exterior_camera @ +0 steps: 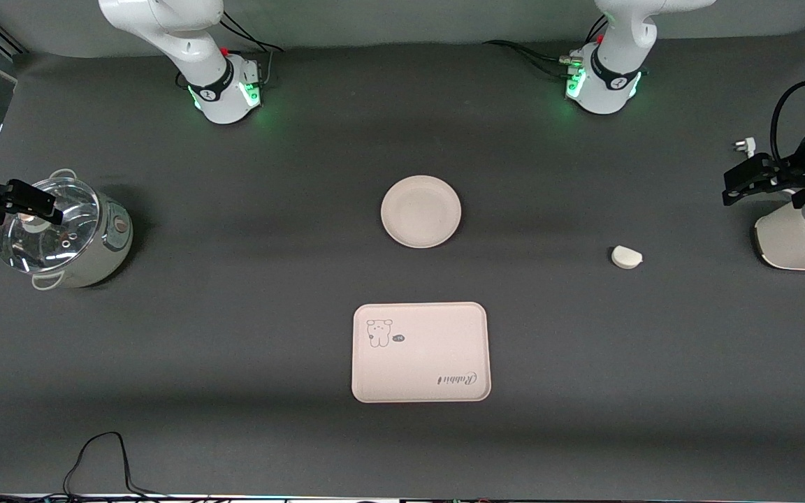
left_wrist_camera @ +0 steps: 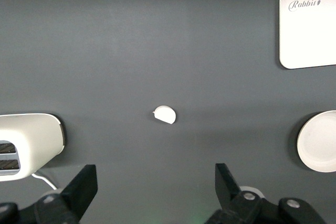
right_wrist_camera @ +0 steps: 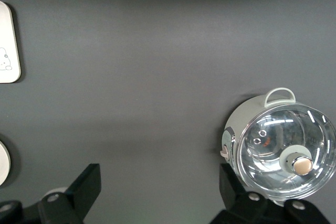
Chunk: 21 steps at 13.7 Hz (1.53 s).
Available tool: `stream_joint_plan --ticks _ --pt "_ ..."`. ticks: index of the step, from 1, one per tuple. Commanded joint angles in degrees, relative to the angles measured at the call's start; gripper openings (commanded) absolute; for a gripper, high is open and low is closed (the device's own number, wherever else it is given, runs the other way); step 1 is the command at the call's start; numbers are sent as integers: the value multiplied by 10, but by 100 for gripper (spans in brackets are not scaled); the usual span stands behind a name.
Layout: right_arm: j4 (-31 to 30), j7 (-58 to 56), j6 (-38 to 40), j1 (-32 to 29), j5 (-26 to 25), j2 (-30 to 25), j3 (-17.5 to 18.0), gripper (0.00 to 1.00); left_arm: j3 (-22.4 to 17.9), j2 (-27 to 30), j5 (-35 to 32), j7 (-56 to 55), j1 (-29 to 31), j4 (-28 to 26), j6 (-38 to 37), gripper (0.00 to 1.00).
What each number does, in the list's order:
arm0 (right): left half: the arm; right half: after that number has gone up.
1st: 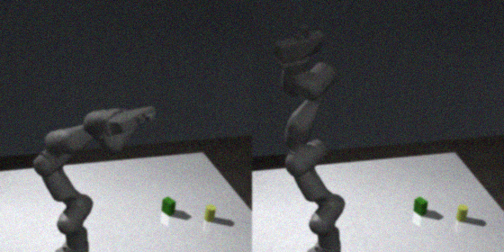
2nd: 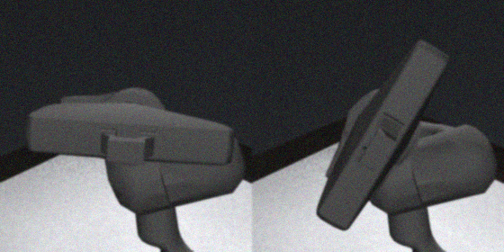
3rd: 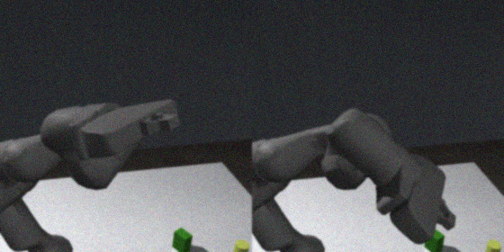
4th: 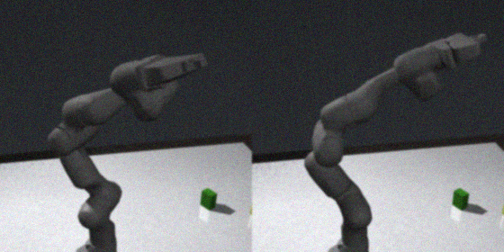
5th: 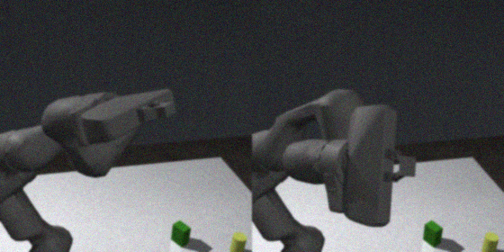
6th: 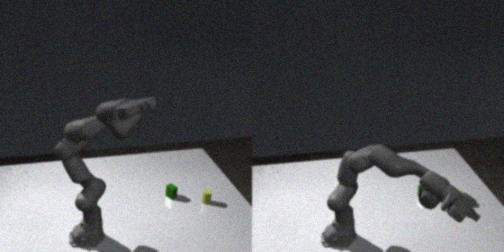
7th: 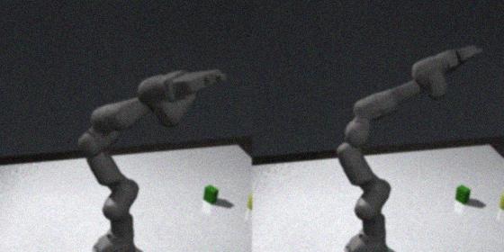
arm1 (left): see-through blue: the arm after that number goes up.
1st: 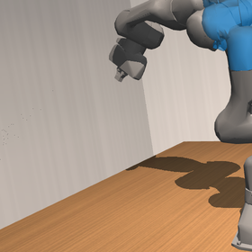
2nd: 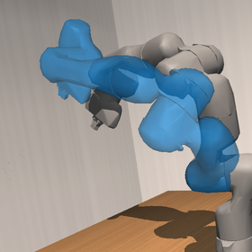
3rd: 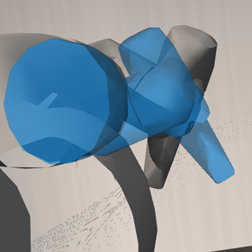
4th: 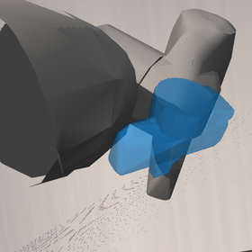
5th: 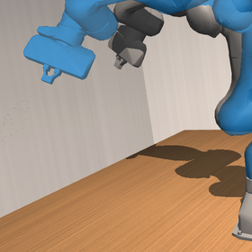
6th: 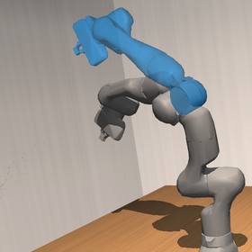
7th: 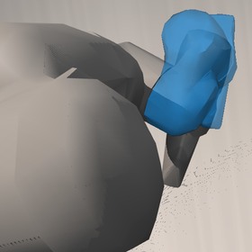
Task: Place bun in plate and plate on tray
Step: 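Move the left gripper down toward the small white bun, then close the left gripper on the white bun and lift it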
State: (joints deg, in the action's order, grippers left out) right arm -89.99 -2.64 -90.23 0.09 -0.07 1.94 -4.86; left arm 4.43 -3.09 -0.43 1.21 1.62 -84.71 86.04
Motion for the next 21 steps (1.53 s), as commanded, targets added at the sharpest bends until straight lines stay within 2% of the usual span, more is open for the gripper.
stream_joint_plan --ticks 1,4,5,7,12,15,18,21 --pt "3 -6 6 7 -11 0 -5 100 -3 1 -1 -7 -1 8 -14 100" --pt "2 -5 6 8 -11 0 -4 100 -8 -3 7 -2 3 -6 -32 100" --pt "1 -5 7 8 -11 -1 -4 100 -8 -8 8 -3 3 -19 -53 100" --pt "1 -5 9 8 -11 -2 -4 100 -9 -9 3 -5 3 -68 -38 100" --pt "-1 -5 12 8 -10 -2 -4 100 -10 -2 -4 -5 3 -272 205 100" --pt "-1 -5 12 8 -10 -2 -4 100 -11 -17 -4 -6 4 -360 340 100" --pt "-2 -5 12 8 -10 -2 -4 100 -13 -41 -4 -26 3 -456 506 100" --pt "-4 -5 12 8 -10 -1 -4 100 -13 -87 -4 -80 -2 -491 583 100"
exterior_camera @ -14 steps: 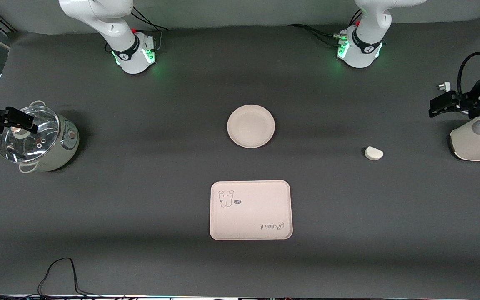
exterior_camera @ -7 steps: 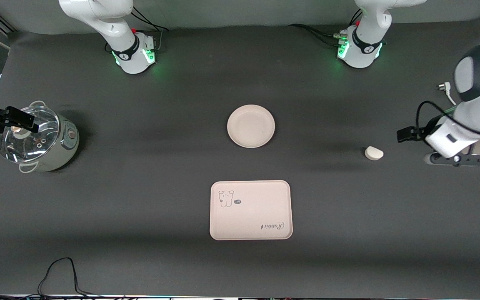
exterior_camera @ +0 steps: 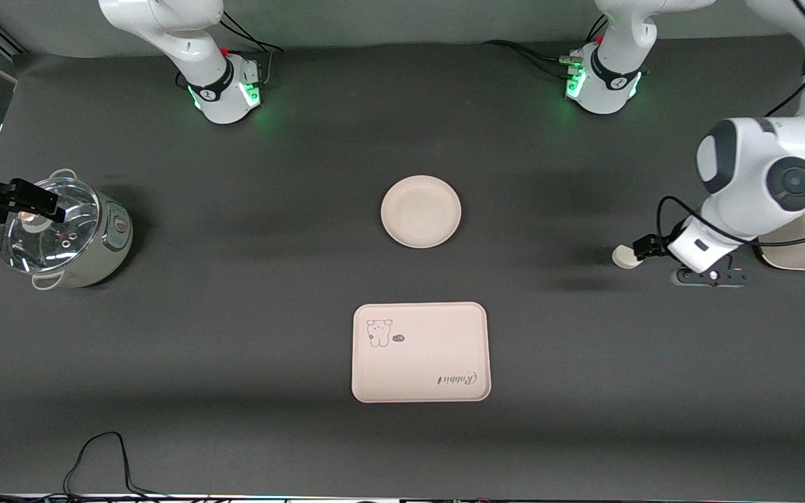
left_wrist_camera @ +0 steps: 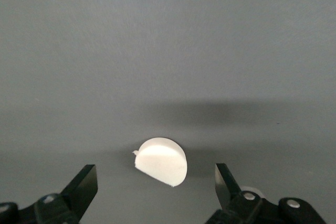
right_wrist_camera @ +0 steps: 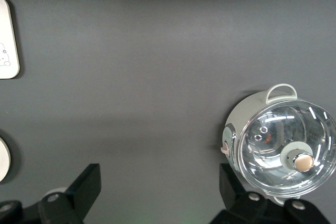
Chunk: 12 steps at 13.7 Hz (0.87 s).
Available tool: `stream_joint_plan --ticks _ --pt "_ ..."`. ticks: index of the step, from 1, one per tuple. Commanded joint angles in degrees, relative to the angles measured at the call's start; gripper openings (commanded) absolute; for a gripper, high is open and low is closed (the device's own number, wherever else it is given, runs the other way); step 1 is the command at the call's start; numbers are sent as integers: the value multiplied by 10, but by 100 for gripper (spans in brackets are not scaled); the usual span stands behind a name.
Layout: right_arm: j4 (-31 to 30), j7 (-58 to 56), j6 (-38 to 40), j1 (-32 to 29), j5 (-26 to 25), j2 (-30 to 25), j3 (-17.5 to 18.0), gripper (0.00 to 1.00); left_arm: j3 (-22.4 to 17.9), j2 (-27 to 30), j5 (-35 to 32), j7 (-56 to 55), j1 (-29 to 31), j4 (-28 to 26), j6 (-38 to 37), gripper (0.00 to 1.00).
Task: Place bun in plate and plate on tray
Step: 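Close the left gripper on the white bun and lift it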
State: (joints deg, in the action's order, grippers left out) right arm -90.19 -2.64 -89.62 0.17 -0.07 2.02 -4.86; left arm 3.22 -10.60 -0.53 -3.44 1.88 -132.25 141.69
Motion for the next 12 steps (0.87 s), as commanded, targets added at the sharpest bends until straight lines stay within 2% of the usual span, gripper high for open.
stream_joint_plan --ticks 1,3,7,8,10,11,12 --pt "-2 -5 6 6 -10 -2 -4 100 -1 -32 -3 -45 -7 -23 58 100" --pt "-2 -6 6 6 -10 -2 -5 100 -2 -56 -2 -49 -6 -36 98 100" --pt "-2 -6 6 6 -10 -1 -5 100 -6 -70 -1 -51 -4 -42 104 98" --pt "-2 -6 6 6 -10 -1 -5 100 -6 -70 -1 -51 -4 -42 104 84" --pt "-2 -6 6 6 -10 -1 -5 100 -7 -68 -1 -52 -4 -46 97 16" --pt "-2 -7 6 6 -10 -1 -6 100 -7 -66 -1 -54 -3 -46 91 0" --pt "-2 -7 6 6 -10 -1 -7 100 -7 -64 0 -54 -3 -45 84 0"
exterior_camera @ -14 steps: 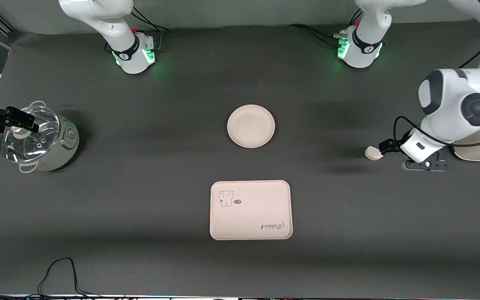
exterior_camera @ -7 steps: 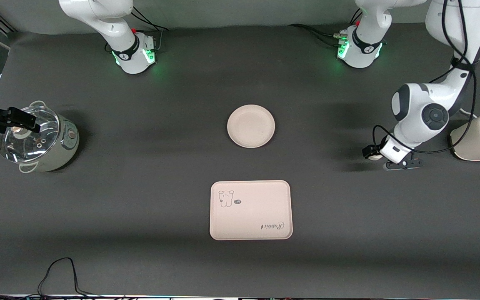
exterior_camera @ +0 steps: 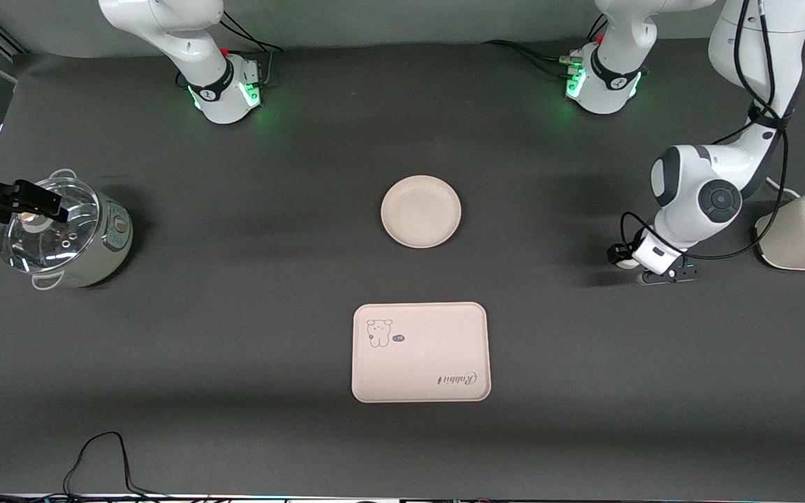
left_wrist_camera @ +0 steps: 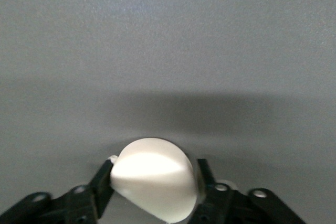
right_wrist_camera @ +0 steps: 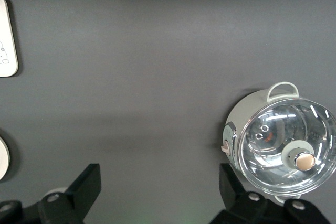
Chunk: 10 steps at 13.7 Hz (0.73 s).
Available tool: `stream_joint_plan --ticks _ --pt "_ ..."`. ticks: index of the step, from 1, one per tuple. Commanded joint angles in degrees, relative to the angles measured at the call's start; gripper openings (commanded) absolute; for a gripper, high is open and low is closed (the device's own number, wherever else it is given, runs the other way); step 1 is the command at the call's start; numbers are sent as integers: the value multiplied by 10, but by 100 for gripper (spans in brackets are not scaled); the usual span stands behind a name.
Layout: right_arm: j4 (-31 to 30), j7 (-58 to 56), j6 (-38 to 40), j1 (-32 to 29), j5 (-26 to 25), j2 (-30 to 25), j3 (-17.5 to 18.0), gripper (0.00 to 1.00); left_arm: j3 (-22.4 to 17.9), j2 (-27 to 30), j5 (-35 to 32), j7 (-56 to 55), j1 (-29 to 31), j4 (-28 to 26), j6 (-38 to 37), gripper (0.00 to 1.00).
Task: Place bun in plate and plate on tray
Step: 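Close the left gripper on the white bun and lift it, then carry the bun with the left gripper over the white plate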
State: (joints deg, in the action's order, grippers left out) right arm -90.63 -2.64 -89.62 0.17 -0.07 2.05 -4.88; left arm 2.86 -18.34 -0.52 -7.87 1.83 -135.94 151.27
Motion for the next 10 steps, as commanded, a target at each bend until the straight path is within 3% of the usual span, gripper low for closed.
stream_joint_plan --ticks 1,3,4,7,10 --pt "2 -8 6 6 -10 -1 -7 100 -2 22 -1 -11 -3 -5 -22 0" --pt "2 -9 6 6 -10 -2 -7 100 5 61 3 -13 -6 11 -71 0" --pt "2 -11 6 6 -10 -2 -7 100 23 86 17 -19 -7 32 -133 0" --pt "2 -11 6 6 -10 -3 -8 100 139 114 116 -133 -7 161 -320 0" --pt "2 -11 6 6 -10 -3 -8 100 236 111 177 -252 -13 218 -333 0"
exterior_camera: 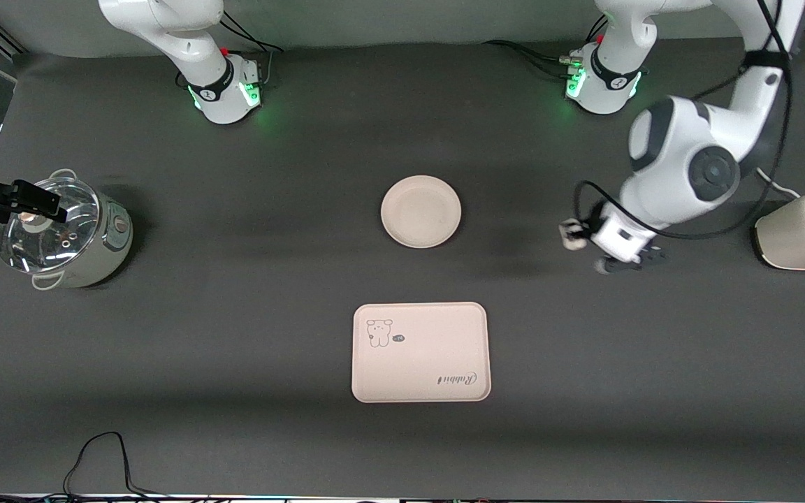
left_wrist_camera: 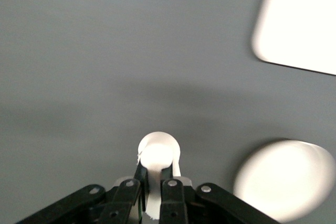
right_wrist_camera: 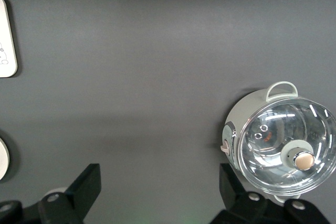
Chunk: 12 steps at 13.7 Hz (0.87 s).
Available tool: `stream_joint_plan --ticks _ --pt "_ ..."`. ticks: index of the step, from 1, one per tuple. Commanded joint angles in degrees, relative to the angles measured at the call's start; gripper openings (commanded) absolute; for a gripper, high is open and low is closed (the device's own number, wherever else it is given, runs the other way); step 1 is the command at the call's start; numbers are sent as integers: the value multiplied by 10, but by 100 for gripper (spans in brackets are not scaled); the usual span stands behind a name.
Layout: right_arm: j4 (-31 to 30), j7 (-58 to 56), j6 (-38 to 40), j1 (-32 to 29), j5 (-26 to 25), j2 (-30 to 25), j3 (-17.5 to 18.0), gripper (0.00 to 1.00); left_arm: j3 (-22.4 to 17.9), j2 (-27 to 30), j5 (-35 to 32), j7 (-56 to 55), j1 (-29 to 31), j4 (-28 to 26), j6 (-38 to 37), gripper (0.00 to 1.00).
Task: Place bun in plate and plate on tray
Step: 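Carry the bun with the left gripper over the white plate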
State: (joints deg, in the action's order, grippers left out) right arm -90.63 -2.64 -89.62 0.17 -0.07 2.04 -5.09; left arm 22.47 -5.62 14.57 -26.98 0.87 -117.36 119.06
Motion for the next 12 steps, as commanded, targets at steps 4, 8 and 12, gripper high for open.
stream_joint_plan --ticks 4,8,12 --pt "2 -10 8 6 -10 -5 -5 100 110 -98 -23 -276 -90 45 126 0" --pt "2 -10 8 6 -10 -5 -5 100 111 -221 -237 -471 -155 46 188 0" --pt "2 -10 11 6 -10 -6 -6 100 112 -269 -292 -568 -187 47 209 0"
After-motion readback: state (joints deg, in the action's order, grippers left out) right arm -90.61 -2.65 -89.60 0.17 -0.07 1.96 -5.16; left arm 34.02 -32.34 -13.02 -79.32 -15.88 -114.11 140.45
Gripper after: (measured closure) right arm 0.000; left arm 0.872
